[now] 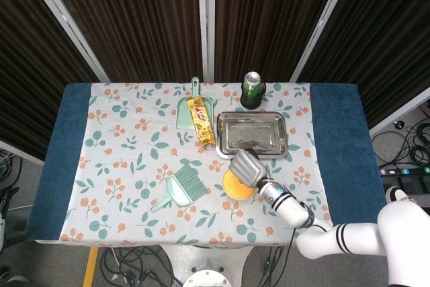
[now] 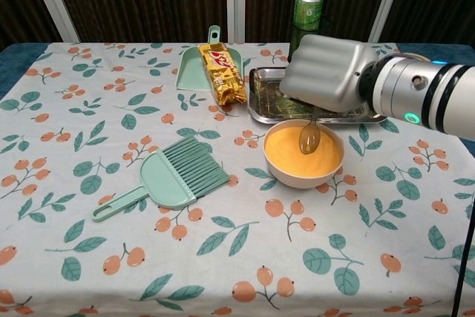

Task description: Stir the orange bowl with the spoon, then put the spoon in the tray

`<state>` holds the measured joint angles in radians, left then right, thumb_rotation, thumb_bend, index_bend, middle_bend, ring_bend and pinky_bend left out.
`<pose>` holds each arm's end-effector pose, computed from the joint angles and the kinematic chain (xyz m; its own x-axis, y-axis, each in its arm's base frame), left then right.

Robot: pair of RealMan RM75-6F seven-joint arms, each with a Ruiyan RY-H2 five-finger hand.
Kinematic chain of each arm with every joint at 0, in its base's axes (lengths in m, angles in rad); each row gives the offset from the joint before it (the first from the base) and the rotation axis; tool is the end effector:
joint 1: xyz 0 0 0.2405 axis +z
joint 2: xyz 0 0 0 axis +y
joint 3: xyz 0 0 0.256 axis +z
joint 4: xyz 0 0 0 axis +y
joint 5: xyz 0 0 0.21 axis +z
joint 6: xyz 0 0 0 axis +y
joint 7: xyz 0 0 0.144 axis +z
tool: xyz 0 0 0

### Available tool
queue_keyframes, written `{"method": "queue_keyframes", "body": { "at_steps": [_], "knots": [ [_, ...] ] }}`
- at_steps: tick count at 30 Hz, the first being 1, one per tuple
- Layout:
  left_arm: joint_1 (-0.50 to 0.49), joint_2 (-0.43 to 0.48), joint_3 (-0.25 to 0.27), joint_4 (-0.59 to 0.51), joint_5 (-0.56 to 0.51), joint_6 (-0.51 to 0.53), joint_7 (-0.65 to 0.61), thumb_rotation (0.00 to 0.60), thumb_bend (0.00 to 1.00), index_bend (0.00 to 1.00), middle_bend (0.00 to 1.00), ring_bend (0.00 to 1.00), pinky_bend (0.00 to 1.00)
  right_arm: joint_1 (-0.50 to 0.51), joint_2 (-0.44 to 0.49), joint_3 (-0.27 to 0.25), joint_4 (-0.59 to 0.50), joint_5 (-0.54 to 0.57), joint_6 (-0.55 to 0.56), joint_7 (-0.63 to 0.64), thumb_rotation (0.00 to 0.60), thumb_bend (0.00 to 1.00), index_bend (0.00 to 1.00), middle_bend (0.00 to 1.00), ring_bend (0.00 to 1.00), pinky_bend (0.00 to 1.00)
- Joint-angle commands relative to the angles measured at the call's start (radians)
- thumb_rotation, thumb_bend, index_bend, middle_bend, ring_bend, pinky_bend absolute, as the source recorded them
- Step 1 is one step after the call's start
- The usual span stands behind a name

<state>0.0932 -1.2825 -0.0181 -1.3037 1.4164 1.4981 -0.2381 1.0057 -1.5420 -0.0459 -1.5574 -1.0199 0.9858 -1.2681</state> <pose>-0.3916 0.1097 0.1401 0.3012 0.0436 0.9526 0.9190 0.2534 -0.3021 -0.1021 -0.3272 -0.0431 0.9433 0.2735 0.1880 0.0126 -0.5956 0.8032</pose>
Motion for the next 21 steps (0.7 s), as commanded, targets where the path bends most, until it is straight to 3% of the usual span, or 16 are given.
{"method": "queue_keyframes", "body": {
  "at_steps": [1, 10, 14, 21],
  "knots": [
    [0.001, -0.002, 0.001, 0.003, 0.0, -0.002, -0.002, 0.6, 0.1, 0.18, 0.18, 0.12, 0.14, 0.006, -0.031, -0.011, 0.019, -0.002, -0.002, -0.026, 0.6, 0.42, 0.7, 0.95, 1.0, 1.0],
    [0.003, -0.007, 0.003, 0.017, 0.0, -0.007, -0.012, 0.6, 0.1, 0.18, 0.18, 0.12, 0.14, -0.025, -0.049, 0.008, -0.039, -0.003, 0.031, 0.045, 0.6, 0.42, 0.7, 0.96, 1.0, 1.0],
    [0.001, -0.008, 0.0, 0.018, 0.004, -0.004, -0.013, 0.6, 0.1, 0.18, 0.18, 0.12, 0.14, -0.044, -0.012, 0.038, -0.095, 0.015, 0.036, 0.13, 0.6, 0.42, 0.71, 0.96, 1.0, 1.0],
    [-0.001, -0.008, -0.001, 0.015, 0.01, -0.002, -0.008, 0.6, 0.1, 0.18, 0.18, 0.12, 0.14, -0.049, 0.051, 0.042, -0.114, 0.025, 0.047, 0.137, 0.6, 0.42, 0.72, 0.96, 1.0, 1.0]
  ]
}}
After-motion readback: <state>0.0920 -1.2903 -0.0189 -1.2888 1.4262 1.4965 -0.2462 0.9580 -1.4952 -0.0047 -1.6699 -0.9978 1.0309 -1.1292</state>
